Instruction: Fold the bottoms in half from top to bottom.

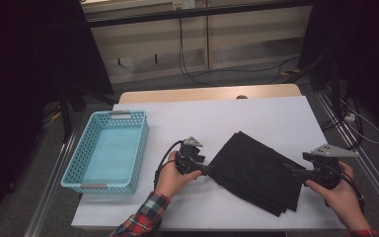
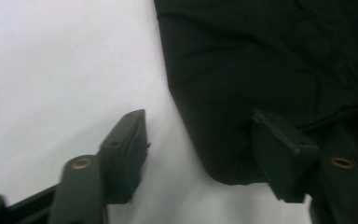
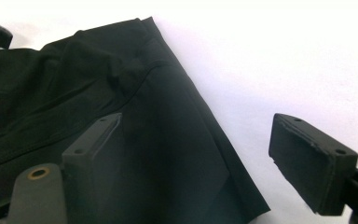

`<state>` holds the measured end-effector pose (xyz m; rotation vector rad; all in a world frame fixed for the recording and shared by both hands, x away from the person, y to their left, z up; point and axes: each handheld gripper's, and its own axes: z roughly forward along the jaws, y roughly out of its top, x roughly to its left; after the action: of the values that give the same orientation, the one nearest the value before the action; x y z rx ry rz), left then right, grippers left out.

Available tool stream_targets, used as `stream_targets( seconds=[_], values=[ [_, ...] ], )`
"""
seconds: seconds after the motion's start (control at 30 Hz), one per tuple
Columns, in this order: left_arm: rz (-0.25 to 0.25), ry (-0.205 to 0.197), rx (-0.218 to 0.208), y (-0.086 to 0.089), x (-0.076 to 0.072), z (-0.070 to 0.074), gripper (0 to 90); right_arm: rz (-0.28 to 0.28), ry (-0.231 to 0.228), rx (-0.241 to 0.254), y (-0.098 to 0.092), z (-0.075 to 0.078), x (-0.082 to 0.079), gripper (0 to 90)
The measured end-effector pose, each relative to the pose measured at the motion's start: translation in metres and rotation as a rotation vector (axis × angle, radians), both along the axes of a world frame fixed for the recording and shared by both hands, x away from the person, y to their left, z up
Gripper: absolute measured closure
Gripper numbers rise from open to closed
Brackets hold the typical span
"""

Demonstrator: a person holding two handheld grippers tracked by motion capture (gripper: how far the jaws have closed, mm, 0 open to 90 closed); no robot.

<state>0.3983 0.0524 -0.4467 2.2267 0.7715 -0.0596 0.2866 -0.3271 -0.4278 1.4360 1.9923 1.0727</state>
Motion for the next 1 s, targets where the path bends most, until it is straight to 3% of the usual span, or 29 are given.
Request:
stream_targets(
  seconds=[0.17,0.23,0.3,0.37,0.67,0.87,1.0],
  values=[
    [-0.012,0.032,-0.012,0.000,0.000,-0.001,54.0,0.007,-0.005,-0.007,0.003,0.002,0.001,19.0],
    [-0.009,0.027,-0.008,-0.001,-0.001,-0.001,54.9,0.006,-0.004,-0.003,0.003,0.002,0.001,19.0],
    [-0.019,0.057,-0.014,-0.002,-0.001,-0.002,60.9,0.001,-0.003,-0.002,0.002,0.001,0.001,19.0],
    [-0.020,0.046,-0.007,-0.003,-0.003,-0.001,62.3,0.001,-0.002,-0.003,0.002,0.000,0.001,19.0],
    [-0.019,0.093,-0.008,-0.005,-0.002,-0.002,80.2,-0.001,-0.012,0.005,0.002,0.001,0.001,19.0],
    [0.004,0.130,-0.020,0.004,0.009,0.008,83.0,-0.001,-0.018,0.008,0.000,0.002,0.000,19.0],
    [0.016,0.129,-0.002,0.014,0.019,0.017,83.0,-0.002,-0.020,0.012,-0.001,0.003,0.000,18.8]
  ],
)
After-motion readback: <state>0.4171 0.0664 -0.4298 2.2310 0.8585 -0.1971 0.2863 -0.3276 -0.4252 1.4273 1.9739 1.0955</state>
